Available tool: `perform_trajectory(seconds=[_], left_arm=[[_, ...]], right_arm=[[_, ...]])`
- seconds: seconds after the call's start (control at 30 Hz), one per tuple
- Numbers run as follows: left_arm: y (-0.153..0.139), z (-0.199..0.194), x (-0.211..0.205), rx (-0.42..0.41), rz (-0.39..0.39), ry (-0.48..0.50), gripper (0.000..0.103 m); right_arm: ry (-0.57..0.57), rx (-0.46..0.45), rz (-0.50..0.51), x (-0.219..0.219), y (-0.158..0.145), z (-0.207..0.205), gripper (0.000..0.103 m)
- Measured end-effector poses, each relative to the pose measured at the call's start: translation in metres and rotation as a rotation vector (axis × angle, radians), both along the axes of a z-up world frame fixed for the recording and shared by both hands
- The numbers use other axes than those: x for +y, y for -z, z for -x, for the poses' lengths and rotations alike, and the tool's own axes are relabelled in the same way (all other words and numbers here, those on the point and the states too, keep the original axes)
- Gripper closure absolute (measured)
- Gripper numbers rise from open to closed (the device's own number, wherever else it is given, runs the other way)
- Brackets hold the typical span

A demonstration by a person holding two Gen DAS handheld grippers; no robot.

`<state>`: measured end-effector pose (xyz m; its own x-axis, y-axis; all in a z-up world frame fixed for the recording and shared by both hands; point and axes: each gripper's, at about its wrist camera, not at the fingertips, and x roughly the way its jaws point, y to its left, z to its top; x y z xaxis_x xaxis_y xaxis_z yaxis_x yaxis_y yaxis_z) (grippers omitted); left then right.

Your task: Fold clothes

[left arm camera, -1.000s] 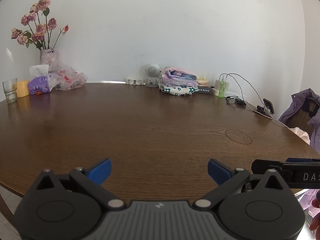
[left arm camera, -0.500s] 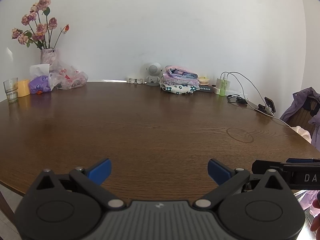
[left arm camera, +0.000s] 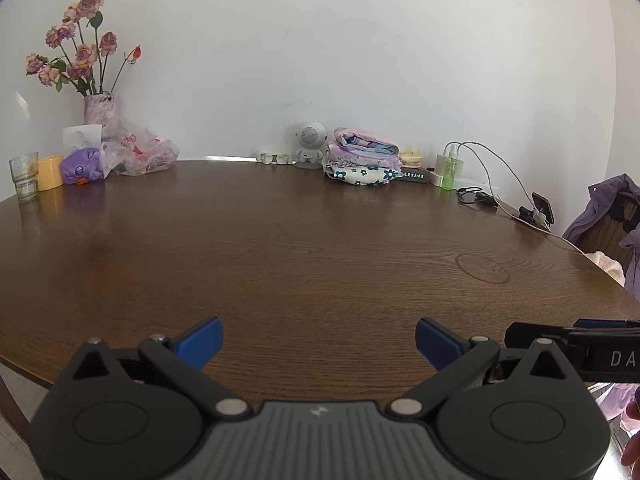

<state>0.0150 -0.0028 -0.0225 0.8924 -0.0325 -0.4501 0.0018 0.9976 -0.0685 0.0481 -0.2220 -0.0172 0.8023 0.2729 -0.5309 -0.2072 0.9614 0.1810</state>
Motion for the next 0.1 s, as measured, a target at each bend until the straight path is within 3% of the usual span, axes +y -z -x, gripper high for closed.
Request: perform_trajectory(seconds=[0.1], left_arm=[[0.0003,-0.0003,-0.0015,0.002,-0.002,0.006,0.0]], right_arm=[[0.002,0.0,0.0,0.0001,-0.0002,-0.0001,0.0]])
